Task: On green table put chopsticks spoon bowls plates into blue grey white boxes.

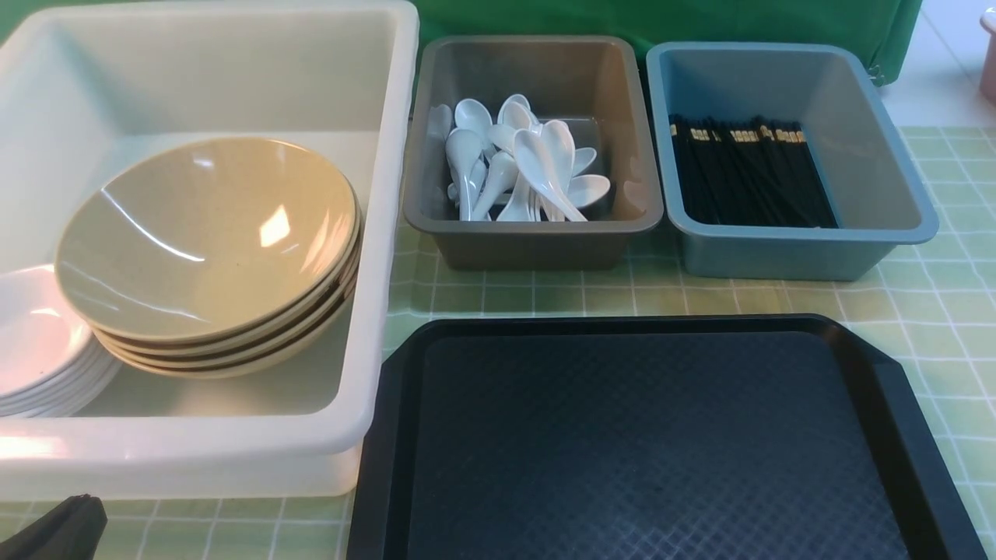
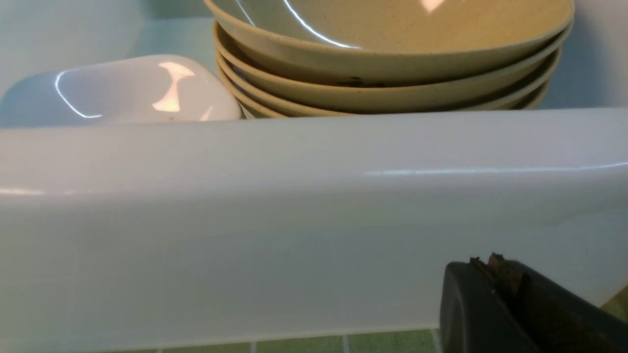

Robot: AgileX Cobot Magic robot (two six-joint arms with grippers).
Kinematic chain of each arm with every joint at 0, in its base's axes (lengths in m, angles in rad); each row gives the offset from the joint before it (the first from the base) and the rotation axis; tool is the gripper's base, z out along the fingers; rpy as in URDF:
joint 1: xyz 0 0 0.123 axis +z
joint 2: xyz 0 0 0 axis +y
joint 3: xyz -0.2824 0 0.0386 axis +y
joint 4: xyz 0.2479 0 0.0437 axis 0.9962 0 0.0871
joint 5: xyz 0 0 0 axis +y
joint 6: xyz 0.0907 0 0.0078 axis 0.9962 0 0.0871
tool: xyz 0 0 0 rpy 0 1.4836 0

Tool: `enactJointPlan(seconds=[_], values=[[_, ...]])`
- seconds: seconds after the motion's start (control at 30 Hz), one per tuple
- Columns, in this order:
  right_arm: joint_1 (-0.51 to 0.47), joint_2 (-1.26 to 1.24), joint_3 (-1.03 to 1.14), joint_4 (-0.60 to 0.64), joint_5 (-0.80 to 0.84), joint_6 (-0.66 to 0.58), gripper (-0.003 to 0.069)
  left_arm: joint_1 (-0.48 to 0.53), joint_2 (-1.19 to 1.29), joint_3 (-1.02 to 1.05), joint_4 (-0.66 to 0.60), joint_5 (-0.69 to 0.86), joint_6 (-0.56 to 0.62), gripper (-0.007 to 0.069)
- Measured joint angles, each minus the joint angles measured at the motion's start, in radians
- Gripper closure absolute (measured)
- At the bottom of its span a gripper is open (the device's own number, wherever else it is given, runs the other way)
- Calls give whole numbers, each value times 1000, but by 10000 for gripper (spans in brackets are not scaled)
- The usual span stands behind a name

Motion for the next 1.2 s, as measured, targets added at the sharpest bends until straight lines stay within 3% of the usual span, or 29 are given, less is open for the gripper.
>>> enactJointPlan(seconds=[0.53, 0.9, 1.2], values=[[-6, 0, 0, 0, 0, 0, 496, 0, 0, 0, 1, 0, -2, 626], [-245, 0, 0, 0, 0, 0, 487, 0, 0, 0, 2, 0, -2, 626], [-308, 0, 53, -70, 17, -82, 476, 0, 0, 0, 2, 0, -2, 626]])
